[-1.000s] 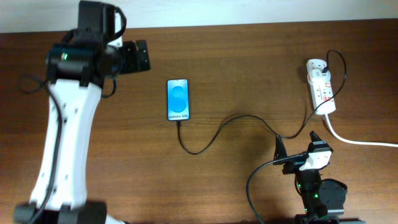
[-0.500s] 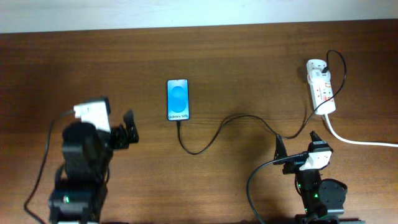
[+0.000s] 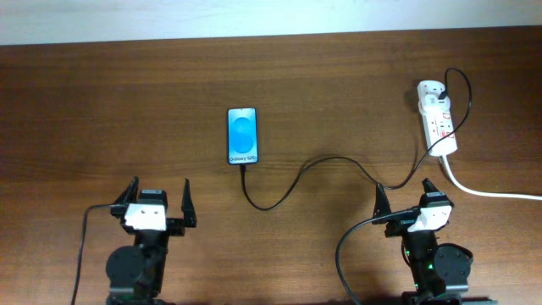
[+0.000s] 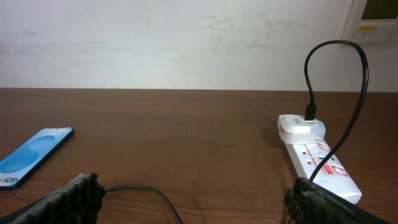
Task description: Plug charger to phone and switch on socket
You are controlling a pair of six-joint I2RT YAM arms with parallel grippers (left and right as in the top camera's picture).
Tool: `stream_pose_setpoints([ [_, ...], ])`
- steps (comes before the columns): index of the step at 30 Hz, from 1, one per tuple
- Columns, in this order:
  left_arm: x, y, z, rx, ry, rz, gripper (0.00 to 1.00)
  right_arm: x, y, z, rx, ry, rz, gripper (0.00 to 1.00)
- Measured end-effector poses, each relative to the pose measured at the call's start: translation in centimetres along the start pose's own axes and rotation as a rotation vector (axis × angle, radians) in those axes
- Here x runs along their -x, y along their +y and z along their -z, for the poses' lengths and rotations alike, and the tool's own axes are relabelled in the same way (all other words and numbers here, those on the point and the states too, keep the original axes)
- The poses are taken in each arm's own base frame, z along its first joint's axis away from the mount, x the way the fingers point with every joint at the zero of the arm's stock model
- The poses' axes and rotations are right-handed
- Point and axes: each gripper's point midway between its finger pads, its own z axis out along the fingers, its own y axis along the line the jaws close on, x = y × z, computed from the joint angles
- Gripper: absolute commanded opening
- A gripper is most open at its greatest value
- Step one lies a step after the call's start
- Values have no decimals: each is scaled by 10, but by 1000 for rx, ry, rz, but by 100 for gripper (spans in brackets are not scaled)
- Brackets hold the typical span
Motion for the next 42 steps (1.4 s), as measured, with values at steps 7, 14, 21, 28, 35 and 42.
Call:
stream_pose_setpoints([
  [7, -14, 7, 4, 39, -52, -157, 99, 0, 0, 0, 0, 0, 0, 98],
  [14, -29, 12, 10, 67, -34, -179, 99, 0, 0, 0, 0, 0, 0, 98],
  [21, -38, 11, 11, 60, 3, -178, 99, 0, 0, 0, 0, 0, -1, 98],
  [28, -38, 11, 11, 60, 3, -178, 99, 0, 0, 0, 0, 0, 0, 98],
  [35, -38, 11, 11, 60, 3, -178, 99, 0, 0, 0, 0, 0, 0, 98],
  [42, -38, 11, 11, 60, 3, -178, 99, 0, 0, 0, 0, 0, 0, 98],
])
